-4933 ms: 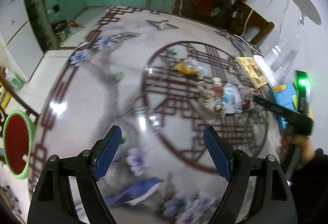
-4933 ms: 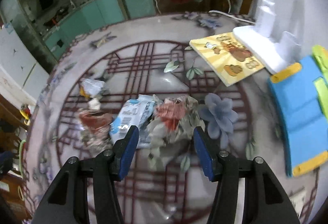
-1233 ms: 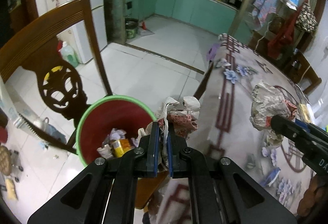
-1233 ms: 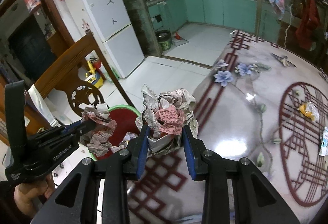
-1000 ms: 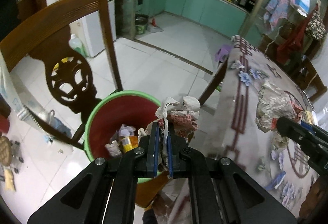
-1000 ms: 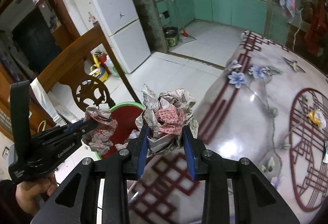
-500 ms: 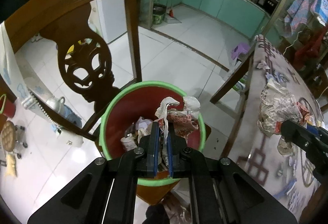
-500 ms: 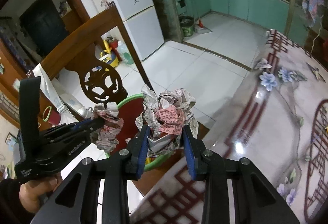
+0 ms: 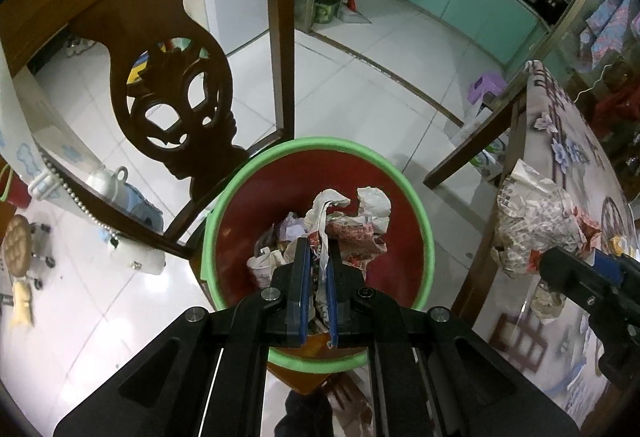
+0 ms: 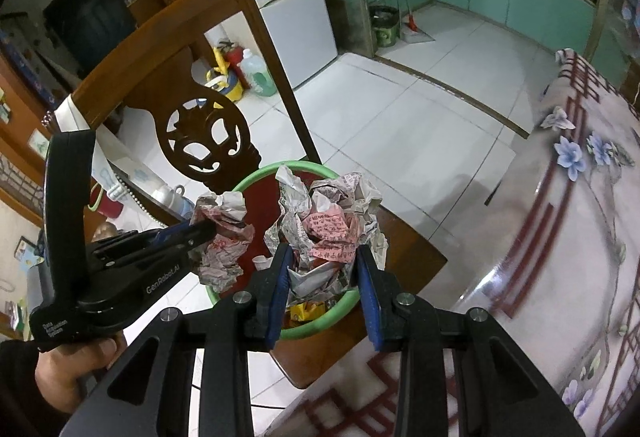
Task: Collect trash
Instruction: 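Open both grippers to drop the paper and wrapper into the bin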
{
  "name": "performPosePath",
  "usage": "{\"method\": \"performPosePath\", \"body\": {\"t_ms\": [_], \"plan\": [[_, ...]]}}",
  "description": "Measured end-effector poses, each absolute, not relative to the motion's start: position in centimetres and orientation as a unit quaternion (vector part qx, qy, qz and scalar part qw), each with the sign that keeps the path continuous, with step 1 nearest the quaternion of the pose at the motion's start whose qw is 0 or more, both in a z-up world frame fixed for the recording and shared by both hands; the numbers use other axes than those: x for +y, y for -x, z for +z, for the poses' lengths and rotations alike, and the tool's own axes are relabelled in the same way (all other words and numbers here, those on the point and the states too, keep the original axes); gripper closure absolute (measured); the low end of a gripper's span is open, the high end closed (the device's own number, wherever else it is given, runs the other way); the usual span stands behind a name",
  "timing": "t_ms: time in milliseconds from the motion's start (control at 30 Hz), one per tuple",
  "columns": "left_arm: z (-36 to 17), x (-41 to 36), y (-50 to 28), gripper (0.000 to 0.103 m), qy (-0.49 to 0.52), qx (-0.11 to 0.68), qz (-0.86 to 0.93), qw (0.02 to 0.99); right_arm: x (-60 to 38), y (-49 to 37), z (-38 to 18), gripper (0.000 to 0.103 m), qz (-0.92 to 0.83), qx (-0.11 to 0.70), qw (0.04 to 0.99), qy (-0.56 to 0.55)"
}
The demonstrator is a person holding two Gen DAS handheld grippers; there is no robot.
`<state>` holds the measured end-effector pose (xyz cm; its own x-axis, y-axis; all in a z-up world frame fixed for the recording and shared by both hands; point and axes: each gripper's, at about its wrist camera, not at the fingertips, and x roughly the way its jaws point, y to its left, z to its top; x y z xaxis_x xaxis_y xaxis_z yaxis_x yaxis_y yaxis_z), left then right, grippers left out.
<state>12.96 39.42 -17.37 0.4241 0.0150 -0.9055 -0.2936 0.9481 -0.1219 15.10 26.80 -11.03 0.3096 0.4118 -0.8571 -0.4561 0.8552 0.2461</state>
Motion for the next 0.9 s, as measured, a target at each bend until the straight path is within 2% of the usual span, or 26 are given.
{"method": "performPosePath", "body": {"t_ms": [767,900], "plan": [[-19.9,40.9,-13.5,0.096,0.167,0.560,0.099,0.806,29.1,-16.5,-13.2,0.073,0.284,0.536,0.794,0.038],[-20.1,41.1,-13.3,0.096,0.174,0.559,0.103,0.804,29.3,-16.4,-13.6,0.067,0.304,0.536,0.786,0.043]]}}
